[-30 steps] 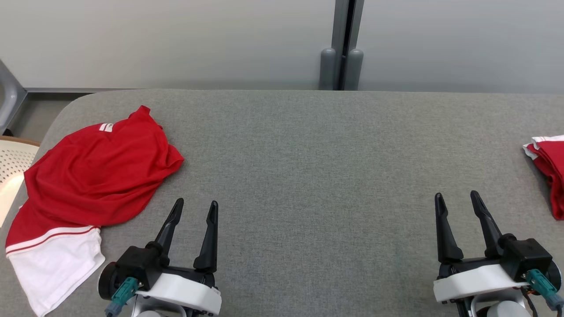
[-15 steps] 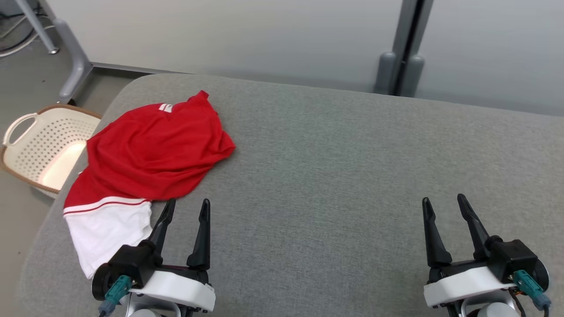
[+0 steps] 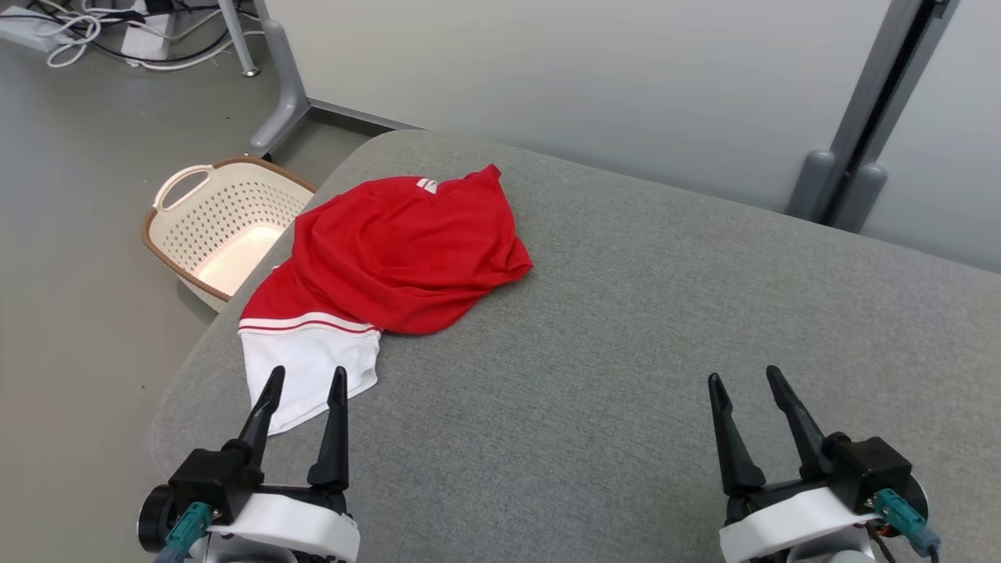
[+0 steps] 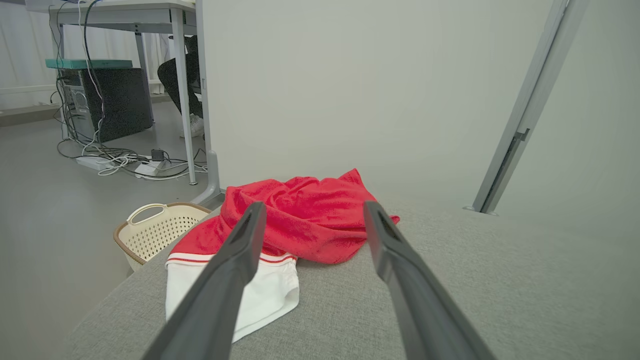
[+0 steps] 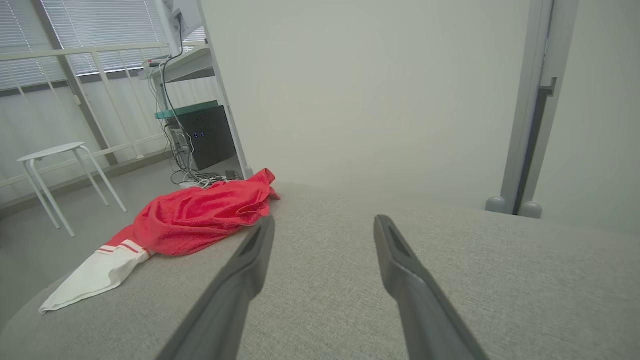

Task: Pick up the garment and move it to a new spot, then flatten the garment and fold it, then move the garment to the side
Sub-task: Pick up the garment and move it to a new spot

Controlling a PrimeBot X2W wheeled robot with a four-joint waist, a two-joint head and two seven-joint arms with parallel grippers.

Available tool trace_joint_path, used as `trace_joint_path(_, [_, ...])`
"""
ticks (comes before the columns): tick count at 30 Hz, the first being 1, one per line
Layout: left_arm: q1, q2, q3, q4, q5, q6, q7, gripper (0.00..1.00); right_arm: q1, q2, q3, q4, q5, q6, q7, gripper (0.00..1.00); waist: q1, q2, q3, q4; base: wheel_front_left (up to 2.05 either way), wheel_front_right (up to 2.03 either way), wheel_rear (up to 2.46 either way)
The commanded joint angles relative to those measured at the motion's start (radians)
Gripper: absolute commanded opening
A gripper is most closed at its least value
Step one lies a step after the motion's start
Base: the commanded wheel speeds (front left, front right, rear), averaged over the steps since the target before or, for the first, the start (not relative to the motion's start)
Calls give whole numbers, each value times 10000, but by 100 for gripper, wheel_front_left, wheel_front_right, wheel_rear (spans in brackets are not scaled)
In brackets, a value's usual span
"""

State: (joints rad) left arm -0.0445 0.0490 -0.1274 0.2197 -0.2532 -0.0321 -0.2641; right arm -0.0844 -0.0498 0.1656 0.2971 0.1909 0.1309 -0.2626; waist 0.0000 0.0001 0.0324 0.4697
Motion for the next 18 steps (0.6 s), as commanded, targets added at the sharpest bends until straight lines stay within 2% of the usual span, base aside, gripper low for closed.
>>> trace_joint_path(1, [86, 39, 107, -54, 49, 31, -2, 100, 43, -14, 112, 42, 78, -2, -30, 100, 0, -1, -163, 294, 0, 0, 0])
trace_joint_path(8, [324, 34, 432, -303, -29, 167, 0, 100, -351, -20, 638, 347, 235, -2, -29, 100, 0, -1, -99, 412, 0, 0, 0])
trace_joint_path(12, [371, 34, 513, -314, -70, 182, -1, 100, -497, -18, 737, 464, 585, -2, -30, 100, 0, -1, -83, 429, 0, 0, 0])
trace_joint_path(18, [279, 34, 620, -267, -126, 160, -1, 100, -514, -21, 677, 527, 464, -2, -30, 100, 0, -1, -41, 407, 0, 0, 0])
